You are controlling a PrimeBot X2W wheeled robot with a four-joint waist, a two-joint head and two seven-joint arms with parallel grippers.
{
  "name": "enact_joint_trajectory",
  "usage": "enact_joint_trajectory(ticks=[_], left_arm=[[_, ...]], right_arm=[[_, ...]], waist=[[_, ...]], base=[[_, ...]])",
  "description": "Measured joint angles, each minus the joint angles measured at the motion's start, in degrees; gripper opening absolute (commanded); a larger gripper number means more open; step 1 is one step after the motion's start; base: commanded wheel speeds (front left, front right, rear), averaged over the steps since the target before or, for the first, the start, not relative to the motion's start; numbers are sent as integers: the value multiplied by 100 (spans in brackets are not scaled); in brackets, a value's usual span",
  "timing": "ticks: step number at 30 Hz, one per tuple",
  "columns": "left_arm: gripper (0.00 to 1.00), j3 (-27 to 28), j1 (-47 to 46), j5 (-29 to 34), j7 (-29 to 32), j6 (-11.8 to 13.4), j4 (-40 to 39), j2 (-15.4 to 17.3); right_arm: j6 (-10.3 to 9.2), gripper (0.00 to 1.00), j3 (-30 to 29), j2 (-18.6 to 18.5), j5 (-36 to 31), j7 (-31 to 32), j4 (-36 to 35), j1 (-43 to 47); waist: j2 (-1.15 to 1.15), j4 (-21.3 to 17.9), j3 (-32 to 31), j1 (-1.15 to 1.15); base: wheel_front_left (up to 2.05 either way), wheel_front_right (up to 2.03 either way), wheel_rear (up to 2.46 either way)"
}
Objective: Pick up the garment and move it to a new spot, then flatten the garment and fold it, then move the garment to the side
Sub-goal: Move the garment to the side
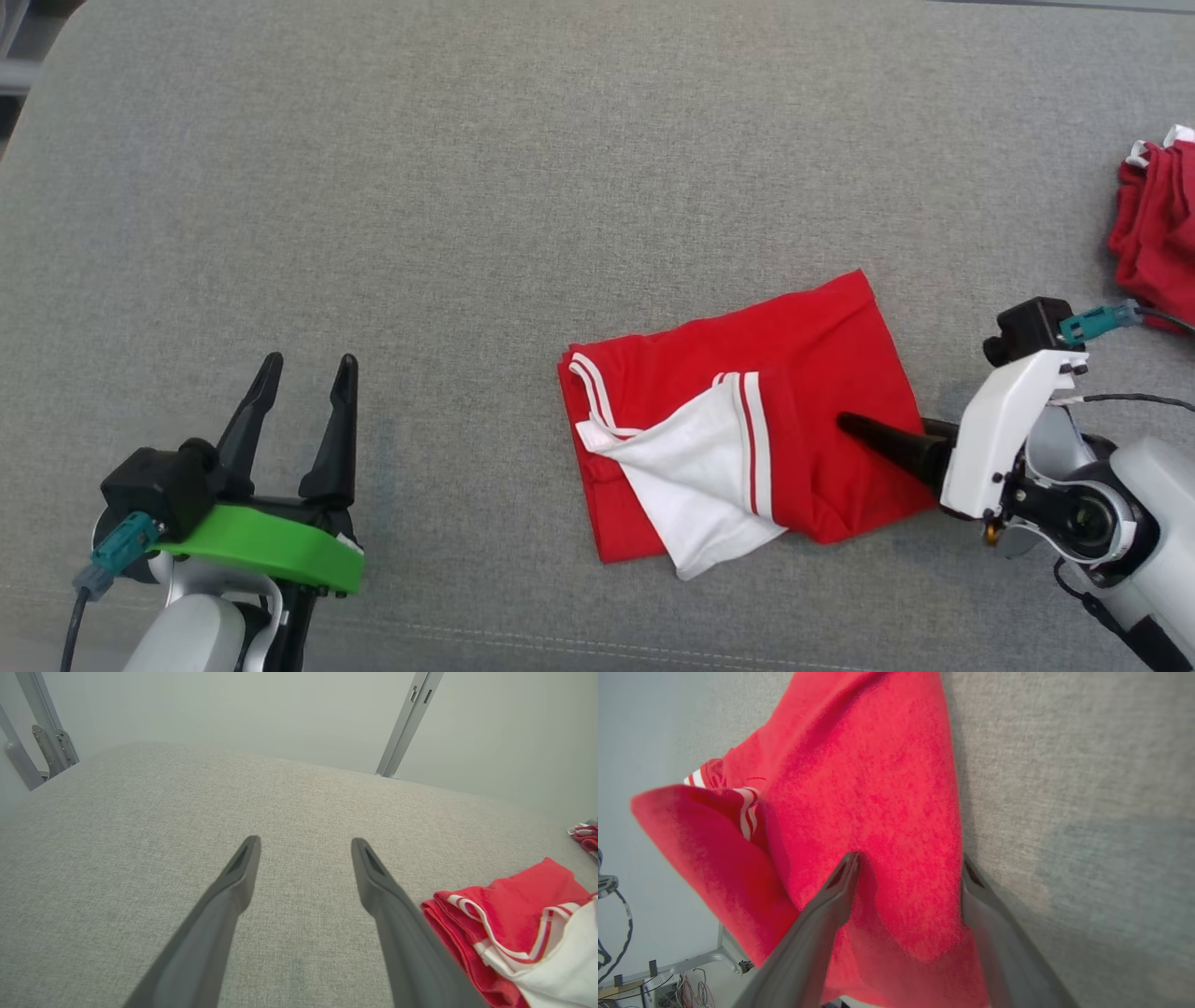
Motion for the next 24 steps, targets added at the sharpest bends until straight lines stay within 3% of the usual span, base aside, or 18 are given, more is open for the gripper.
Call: enact_joint_trajectory(ticks=[2, 3, 4, 15, 18, 24], left_arm=[[100, 32, -2, 8, -1, -1, 8, -12], [100, 23, -5, 8, 0, -7, 19, -12], [100, 23, -5, 8, 0, -7, 19, -12], [100, 325, -32, 42, -1, -47, 81, -126], [100, 313, -29, 62, -1, -49, 91, -126], [100, 266, -30, 103, -1, -104, 59, -130]], right_arm=[[10, 100, 99, 164, 25, 63, 78, -124], [29, 55, 137, 231, 16, 67, 96, -199], [29, 0, 137, 231, 16, 67, 96, -199], [497, 0, 125, 380, 8, 309, -349, -1264], [471, 0, -92, 82, -42, 369, -370, -1545], [140, 0, -520, -491, -47, 537, -108, -1631]], waist=[[0, 36, 23, 0], [0, 54, 31, 0], [0, 54, 31, 0], [0, 109, 8, 0], [0, 22, -11, 0], [0, -132, 24, 0]], base=[[0, 0, 0], [0, 0, 0], [0, 0, 0], [0, 0, 0], [0, 0, 0], [0, 0, 0]])
